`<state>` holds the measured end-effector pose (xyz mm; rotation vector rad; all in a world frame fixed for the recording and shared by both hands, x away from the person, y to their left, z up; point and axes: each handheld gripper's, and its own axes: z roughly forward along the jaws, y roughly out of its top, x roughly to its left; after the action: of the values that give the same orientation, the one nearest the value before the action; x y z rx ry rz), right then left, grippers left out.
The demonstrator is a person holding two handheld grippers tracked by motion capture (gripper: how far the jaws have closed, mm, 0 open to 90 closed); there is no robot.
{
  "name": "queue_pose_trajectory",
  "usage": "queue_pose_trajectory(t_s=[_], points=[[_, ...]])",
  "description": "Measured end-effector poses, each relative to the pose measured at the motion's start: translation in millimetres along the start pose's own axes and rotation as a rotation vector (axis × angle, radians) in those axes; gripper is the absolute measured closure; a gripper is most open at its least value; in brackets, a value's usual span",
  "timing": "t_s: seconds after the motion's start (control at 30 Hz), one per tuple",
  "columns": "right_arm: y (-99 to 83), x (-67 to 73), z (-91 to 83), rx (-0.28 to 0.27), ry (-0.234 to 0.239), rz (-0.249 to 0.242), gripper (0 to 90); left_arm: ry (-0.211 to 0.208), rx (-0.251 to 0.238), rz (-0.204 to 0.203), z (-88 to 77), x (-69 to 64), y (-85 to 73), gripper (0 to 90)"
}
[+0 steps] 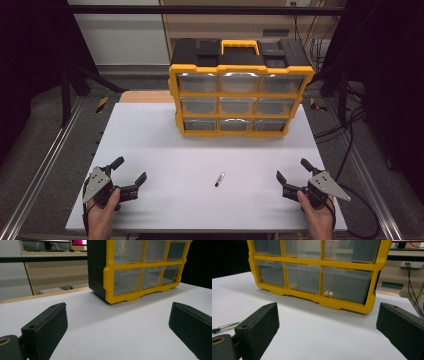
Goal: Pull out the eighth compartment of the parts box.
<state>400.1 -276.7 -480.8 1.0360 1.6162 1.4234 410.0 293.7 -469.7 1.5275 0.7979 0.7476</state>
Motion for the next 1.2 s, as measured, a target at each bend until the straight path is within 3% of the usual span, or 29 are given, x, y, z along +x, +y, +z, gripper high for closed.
queue_pose_trajectory(t_s=[0.47,0.5,0.63,0.77,0.8,0.87,1.1,1.2], points=[[5.1,6.3,11.7,0.073,-0.082,-0.03,6.0,-0.013,0.011,0.004,2.3,-1.8,-1.5,2.0],[8.2,8.0,17.1,0.103,-0.093,-0.046,6.9,-0.011,0.011,0.005,2.2,-1.4,-1.4,2.0],[20.2,14.8,32.4,0.141,-0.107,-0.16,7.4,-0.006,0.01,0.0,1.7,0.0,-1.9,2.0],[32.1,16.6,45.7,0.164,-0.089,-0.195,7.2,-0.009,0.016,0.001,2.8,-0.2,-2.4,2.0],[39.7,16.5,54.1,0.184,-0.088,-0.232,8.2,-0.01,0.018,0.0,3.3,-0.3,-2.5,2.0],[44.9,15.5,62.8,0.201,-0.08,-0.256,9.1,-0.01,0.02,0.003,3.2,-0.3,-2.5,2.0],[48.5,14.9,87.8,0.246,-0.091,-0.342,9.9,-0.005,0.022,0.002,2.6,0.5,-2.7,2.0],[49.4,16.3,100.8,0.268,-0.1,-0.401,11.9,-0.001,0.022,0.004,2.4,0.8,-2.6,2.0]])
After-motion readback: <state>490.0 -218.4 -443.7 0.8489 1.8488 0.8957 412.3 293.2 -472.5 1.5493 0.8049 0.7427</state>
